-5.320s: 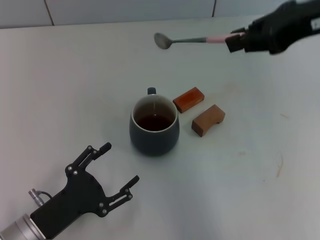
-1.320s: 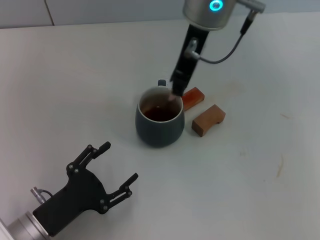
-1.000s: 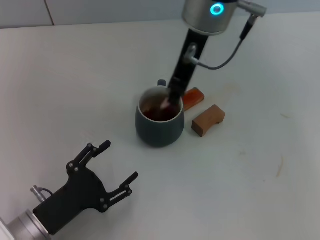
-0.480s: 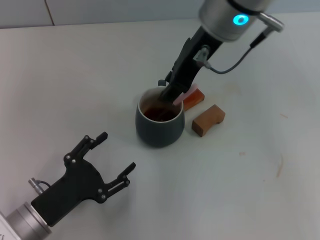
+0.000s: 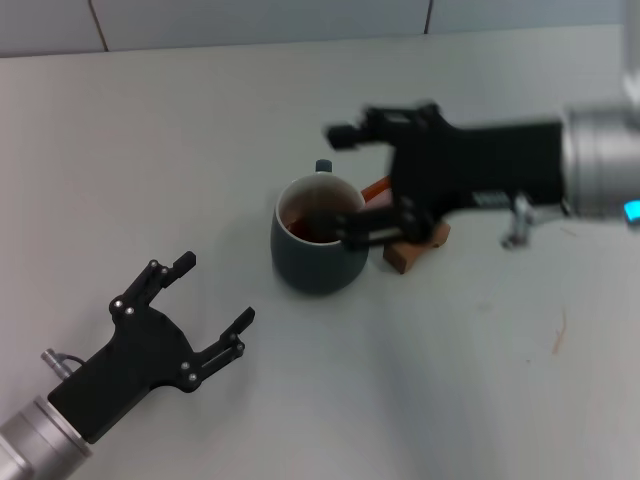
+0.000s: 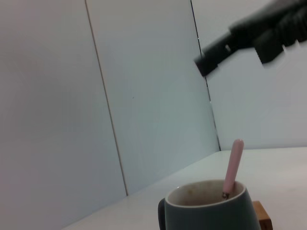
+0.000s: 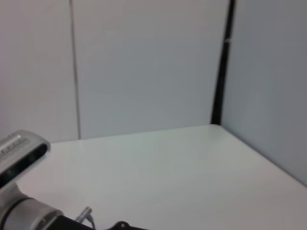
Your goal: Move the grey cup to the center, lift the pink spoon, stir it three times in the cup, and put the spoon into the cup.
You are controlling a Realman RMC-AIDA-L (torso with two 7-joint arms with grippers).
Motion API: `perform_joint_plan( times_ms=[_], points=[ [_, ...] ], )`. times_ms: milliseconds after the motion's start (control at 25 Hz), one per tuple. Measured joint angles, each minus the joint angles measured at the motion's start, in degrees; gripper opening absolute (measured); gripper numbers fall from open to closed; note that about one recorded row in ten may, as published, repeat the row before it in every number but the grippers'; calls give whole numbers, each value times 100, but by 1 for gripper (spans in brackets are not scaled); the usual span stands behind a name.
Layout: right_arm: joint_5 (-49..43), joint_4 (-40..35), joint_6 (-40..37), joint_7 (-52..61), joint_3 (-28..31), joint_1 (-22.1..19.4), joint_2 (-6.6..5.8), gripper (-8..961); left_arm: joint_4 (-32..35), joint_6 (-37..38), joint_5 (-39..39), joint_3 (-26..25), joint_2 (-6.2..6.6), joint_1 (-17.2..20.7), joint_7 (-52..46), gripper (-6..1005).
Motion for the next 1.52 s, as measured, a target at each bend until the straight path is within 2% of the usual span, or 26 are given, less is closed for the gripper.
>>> perform_joint_plan(
  times_ms=[80,160,240,280,400,440,480,680,1040,1520],
  points=[
    [573,559,216,-712,0,-354,-3,824,11,-11,0,-4,1,1,0,859],
    [1165,1318,269,-1265,123,-503,-33,829,15,-16,1,-5,1,4,0,859],
    [1560,2259,91,-2035,474,-516,-30,833,33,-60,0,-6,1,20,-3,859],
    [1560,2259,91,-2035,474,-516,-30,836,33,-60,0,-6,1,20,-3,859],
    [1778,3094,33,-2617,803,-454,-22,838,30,-100,1,-6,1,28,-36,859],
    [1832,3613,-51,-3030,991,-410,-38,838,30,-100,1,-6,1,28,-36,859],
    [1832,3613,-51,-3030,991,-410,-38,838,30,-100,1,-6,1,28,-36,859],
    [1843,4762,-106,-3889,1376,-245,-38,838,37,-125,2,-5,-1,59,-240,859],
    [1801,5358,-126,-4290,1413,-25,-52,838,66,-208,49,109,7,-147,-769,859],
    [1796,5633,-91,-4327,1422,69,-53,838,63,-190,54,175,3,-190,-762,859]
  ],
)
